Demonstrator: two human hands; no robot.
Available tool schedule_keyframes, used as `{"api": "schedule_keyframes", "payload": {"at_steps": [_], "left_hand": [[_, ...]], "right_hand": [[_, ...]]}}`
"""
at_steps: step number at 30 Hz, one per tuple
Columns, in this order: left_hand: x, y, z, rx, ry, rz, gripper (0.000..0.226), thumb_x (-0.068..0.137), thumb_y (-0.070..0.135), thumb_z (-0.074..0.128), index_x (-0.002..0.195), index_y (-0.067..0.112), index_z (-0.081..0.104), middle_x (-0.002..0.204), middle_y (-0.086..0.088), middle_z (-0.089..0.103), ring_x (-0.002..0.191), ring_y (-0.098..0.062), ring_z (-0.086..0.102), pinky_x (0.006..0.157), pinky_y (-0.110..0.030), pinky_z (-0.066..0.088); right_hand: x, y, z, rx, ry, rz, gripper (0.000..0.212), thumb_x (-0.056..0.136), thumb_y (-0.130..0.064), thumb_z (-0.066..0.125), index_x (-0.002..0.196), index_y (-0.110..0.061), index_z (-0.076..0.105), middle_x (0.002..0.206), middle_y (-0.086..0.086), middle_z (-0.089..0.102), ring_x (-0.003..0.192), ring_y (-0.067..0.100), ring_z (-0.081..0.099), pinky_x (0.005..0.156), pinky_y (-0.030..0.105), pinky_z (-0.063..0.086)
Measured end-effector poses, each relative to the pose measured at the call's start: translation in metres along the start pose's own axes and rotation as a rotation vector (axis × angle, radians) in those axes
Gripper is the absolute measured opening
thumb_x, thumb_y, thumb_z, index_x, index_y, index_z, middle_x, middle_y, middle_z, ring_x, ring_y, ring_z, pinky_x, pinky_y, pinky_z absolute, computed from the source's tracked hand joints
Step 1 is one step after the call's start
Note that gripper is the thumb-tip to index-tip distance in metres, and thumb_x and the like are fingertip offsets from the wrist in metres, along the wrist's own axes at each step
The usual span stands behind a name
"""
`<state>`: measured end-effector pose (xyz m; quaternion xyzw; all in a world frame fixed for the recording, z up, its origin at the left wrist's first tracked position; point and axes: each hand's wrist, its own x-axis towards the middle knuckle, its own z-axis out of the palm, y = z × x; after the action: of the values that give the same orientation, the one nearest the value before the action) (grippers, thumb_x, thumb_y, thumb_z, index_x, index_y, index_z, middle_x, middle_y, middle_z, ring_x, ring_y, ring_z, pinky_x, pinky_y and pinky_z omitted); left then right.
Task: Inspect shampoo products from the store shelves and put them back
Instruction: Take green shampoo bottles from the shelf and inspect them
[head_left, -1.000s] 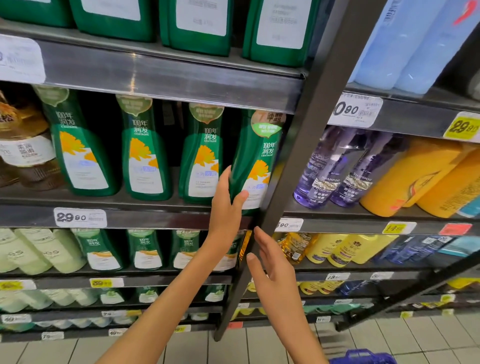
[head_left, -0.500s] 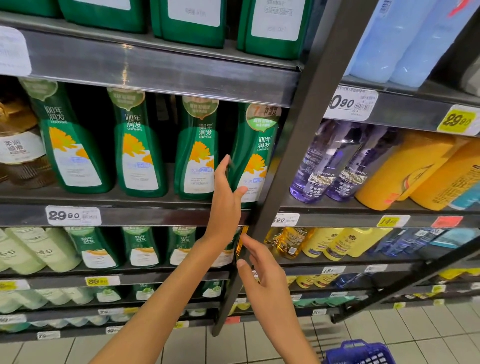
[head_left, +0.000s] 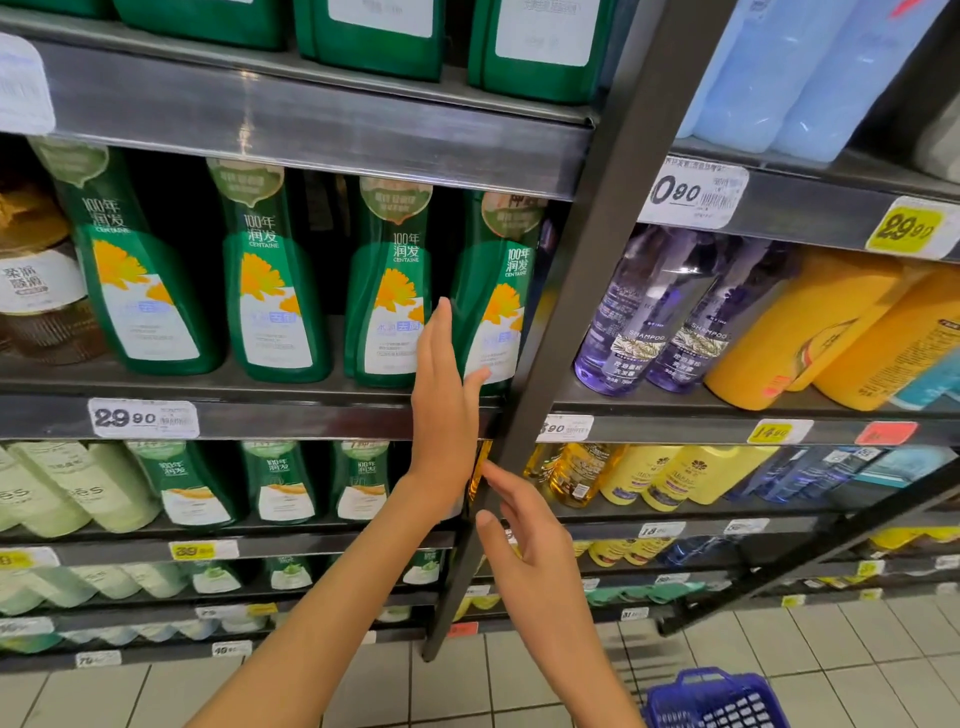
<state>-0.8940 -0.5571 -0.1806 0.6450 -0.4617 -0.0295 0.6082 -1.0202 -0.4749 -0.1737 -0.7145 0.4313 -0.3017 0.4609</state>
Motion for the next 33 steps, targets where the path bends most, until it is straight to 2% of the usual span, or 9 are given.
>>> {"api": "schedule_keyframes", "payload": {"at_steps": [3, 7, 10, 14, 19, 22, 27, 30, 33], "left_hand": [[0.000, 0.000, 0.002, 0.017, 0.004, 0.003, 0.075, 0.089, 0.001, 0.056, 0.148, 0.020, 0.014, 0.148, -0.006, 0.028, 0.132, -0.003, 0.019, 0.097, 0.009, 0.006], [-0.002, 0.002, 0.001, 0.032, 0.017, 0.020, 0.075, 0.087, 0.000, 0.058, 0.147, 0.019, 0.016, 0.142, -0.007, 0.031, 0.125, 0.008, 0.020, 0.097, 0.008, 0.008], [0.001, 0.003, -0.003, 0.018, 0.009, 0.000, 0.071, 0.090, 0.008, 0.057, 0.147, 0.013, 0.015, 0.139, -0.009, 0.035, 0.123, 0.001, 0.029, 0.098, 0.006, 0.013], [0.004, 0.010, -0.007, 0.064, 0.016, -0.007, 0.057, 0.093, 0.014, 0.053, 0.144, 0.008, 0.027, 0.134, -0.010, 0.040, 0.119, -0.009, 0.036, 0.095, 0.004, 0.016], [-0.004, 0.019, -0.011, 0.044, 0.004, -0.064, 0.049, 0.094, 0.007, 0.046, 0.141, 0.010, 0.032, 0.140, -0.007, 0.040, 0.129, -0.017, 0.036, 0.103, -0.014, 0.023], [-0.011, 0.020, -0.016, 0.070, 0.025, -0.026, 0.046, 0.092, 0.001, 0.046, 0.137, 0.007, 0.037, 0.135, -0.010, 0.040, 0.123, -0.023, 0.042, 0.106, -0.032, 0.034], [-0.013, 0.017, -0.021, 0.057, -0.016, -0.029, 0.048, 0.093, 0.001, 0.045, 0.139, 0.011, 0.036, 0.134, -0.004, 0.039, 0.119, -0.018, 0.044, 0.103, -0.029, 0.035], [-0.014, 0.017, -0.021, 0.056, -0.014, -0.028, 0.048, 0.093, 0.001, 0.045, 0.140, 0.012, 0.036, 0.134, -0.003, 0.038, 0.120, -0.017, 0.043, 0.102, -0.025, 0.033], [-0.014, 0.018, -0.020, 0.057, -0.004, -0.027, 0.048, 0.093, 0.001, 0.045, 0.139, 0.011, 0.037, 0.132, -0.003, 0.038, 0.118, -0.016, 0.043, 0.103, -0.026, 0.034]], "right_hand": [[-0.002, 0.001, -0.003, -0.004, 0.006, 0.010, 0.041, 0.096, -0.011, 0.050, 0.121, -0.043, 0.042, 0.129, -0.025, 0.047, 0.125, -0.009, 0.040, 0.107, 0.012, 0.029], [-0.002, 0.001, -0.004, -0.006, 0.026, 0.012, 0.042, 0.096, -0.011, 0.050, 0.122, -0.043, 0.043, 0.131, -0.024, 0.047, 0.125, -0.009, 0.040, 0.107, 0.013, 0.029], [-0.001, 0.000, -0.004, 0.003, 0.036, 0.004, 0.042, 0.095, -0.011, 0.050, 0.124, -0.041, 0.044, 0.131, -0.023, 0.048, 0.125, -0.009, 0.040, 0.106, 0.012, 0.030], [0.002, -0.002, -0.002, 0.023, 0.037, 0.001, 0.040, 0.095, -0.013, 0.052, 0.129, -0.033, 0.047, 0.131, -0.019, 0.050, 0.126, -0.005, 0.042, 0.109, 0.020, 0.033], [0.005, -0.005, -0.002, 0.035, 0.030, -0.007, 0.040, 0.095, -0.013, 0.051, 0.125, -0.039, 0.045, 0.130, -0.021, 0.050, 0.125, -0.006, 0.043, 0.108, 0.019, 0.034], [0.007, -0.004, -0.004, 0.051, 0.031, -0.005, 0.040, 0.095, -0.012, 0.052, 0.126, -0.037, 0.046, 0.129, -0.022, 0.050, 0.124, -0.007, 0.043, 0.107, 0.016, 0.033], [0.008, -0.004, -0.002, 0.060, 0.019, -0.001, 0.040, 0.095, -0.011, 0.051, 0.122, -0.039, 0.044, 0.127, -0.021, 0.050, 0.123, -0.006, 0.044, 0.103, 0.011, 0.033], [0.006, -0.003, 0.000, 0.052, 0.002, -0.004, 0.039, 0.096, -0.014, 0.051, 0.123, -0.041, 0.042, 0.128, -0.023, 0.048, 0.124, -0.006, 0.042, 0.105, 0.013, 0.032], [0.005, -0.002, 0.000, 0.060, 0.005, -0.012, 0.039, 0.096, -0.015, 0.051, 0.123, -0.041, 0.043, 0.127, -0.025, 0.048, 0.124, -0.006, 0.043, 0.104, 0.012, 0.032]]}}
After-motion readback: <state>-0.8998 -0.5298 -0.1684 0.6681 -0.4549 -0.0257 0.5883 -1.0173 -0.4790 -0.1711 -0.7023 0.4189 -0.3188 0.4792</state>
